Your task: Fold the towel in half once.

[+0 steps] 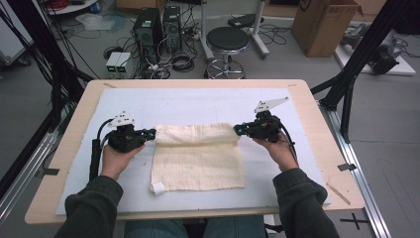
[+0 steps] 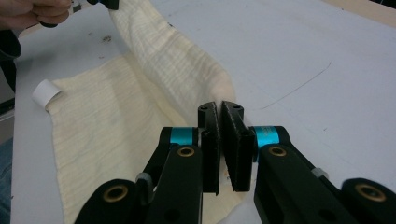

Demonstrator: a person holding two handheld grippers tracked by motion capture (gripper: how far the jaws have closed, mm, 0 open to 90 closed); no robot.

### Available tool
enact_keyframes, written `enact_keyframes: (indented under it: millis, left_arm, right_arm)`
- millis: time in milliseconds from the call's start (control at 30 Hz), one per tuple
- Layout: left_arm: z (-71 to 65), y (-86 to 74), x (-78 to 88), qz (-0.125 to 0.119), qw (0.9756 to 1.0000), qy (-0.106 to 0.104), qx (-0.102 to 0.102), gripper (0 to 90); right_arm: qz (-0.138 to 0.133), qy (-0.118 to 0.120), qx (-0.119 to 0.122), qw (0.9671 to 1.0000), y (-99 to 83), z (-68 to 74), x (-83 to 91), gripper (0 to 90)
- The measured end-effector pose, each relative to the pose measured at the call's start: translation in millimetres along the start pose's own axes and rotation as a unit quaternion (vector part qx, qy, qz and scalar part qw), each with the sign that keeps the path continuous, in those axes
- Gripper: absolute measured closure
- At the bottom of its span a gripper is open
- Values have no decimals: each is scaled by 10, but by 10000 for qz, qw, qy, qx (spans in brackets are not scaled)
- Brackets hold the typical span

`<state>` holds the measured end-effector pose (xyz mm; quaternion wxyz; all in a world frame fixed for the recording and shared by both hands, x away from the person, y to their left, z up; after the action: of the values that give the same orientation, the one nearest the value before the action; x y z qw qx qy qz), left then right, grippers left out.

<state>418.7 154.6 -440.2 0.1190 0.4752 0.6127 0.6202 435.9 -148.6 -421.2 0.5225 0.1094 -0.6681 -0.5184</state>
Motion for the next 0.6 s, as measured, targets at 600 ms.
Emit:
enact_keyframes:
  millis: [600]
  left_arm:
    - [-264,-195,119,71,9995,-198,-239,870]
  right_arm:
    - [53,47,63,10000,-236,138,65,856]
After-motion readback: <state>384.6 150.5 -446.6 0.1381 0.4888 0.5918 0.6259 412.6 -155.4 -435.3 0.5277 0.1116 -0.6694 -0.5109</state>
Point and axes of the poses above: each handheld gripper's, and its own axes: x roughly backward along the jaws, y roughly out of its top, z roughly to its left, the point moved 10 cm from there along -x, roughly forward along the jaws, and after that the axes turned 8 degrees about -y, right-handed, at the moved point
